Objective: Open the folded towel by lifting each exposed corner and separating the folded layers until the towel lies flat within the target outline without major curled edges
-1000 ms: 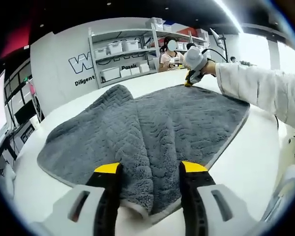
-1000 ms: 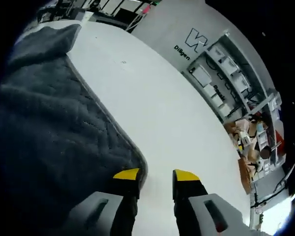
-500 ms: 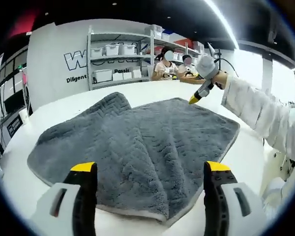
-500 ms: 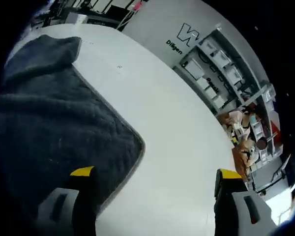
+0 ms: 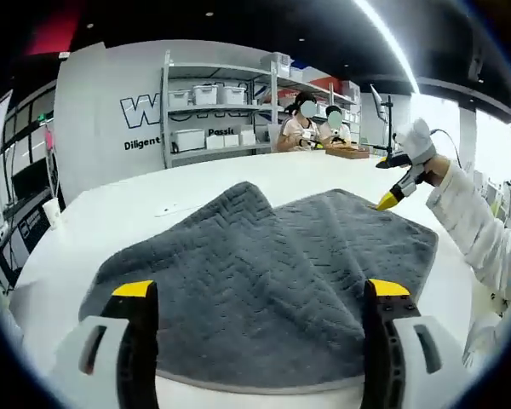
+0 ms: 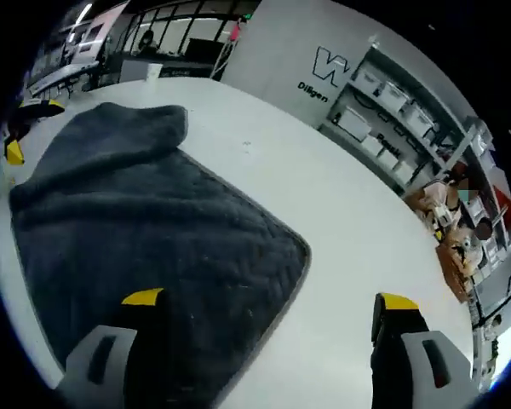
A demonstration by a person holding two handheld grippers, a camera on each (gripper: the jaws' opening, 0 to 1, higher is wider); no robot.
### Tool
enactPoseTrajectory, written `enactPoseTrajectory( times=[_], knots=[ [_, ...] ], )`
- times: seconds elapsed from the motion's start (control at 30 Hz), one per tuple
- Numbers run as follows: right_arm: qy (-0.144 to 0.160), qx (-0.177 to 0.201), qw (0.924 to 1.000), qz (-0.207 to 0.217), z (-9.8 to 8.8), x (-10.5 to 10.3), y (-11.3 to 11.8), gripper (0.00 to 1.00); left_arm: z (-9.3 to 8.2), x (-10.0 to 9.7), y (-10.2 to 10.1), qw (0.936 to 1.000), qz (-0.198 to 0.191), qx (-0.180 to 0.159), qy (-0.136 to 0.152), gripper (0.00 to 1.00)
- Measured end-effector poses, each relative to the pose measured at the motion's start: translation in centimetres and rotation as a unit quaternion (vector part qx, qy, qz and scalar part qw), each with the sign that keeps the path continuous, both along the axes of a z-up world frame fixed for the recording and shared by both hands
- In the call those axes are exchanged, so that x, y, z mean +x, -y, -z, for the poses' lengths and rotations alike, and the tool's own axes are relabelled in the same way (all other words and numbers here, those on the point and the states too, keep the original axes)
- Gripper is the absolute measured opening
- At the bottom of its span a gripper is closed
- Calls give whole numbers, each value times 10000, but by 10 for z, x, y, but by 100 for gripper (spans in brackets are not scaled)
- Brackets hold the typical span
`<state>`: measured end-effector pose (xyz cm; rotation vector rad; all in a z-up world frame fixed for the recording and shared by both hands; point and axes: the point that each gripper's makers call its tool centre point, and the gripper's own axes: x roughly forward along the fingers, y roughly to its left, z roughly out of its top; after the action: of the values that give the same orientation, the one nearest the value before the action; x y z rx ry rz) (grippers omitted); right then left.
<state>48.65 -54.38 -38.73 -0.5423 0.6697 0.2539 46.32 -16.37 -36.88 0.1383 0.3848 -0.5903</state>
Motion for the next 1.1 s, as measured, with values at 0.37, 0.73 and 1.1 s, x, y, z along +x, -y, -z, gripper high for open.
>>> enactPoseTrajectory(
  times=[0.37,0.73,1.1],
  knots=[
    [316,1299,9902,-392,-10,-6,-71,99,-14,69,-61,9970,-599,-296,396,99],
    [274,1166,9910,-590,7,-5,-95,98,15,77,-108,9953,-916,-61,302,97],
    [204,1359,9867,-863,19,-10,-110,99,23,85,-151,9862,-1599,256,350,77]
  ],
)
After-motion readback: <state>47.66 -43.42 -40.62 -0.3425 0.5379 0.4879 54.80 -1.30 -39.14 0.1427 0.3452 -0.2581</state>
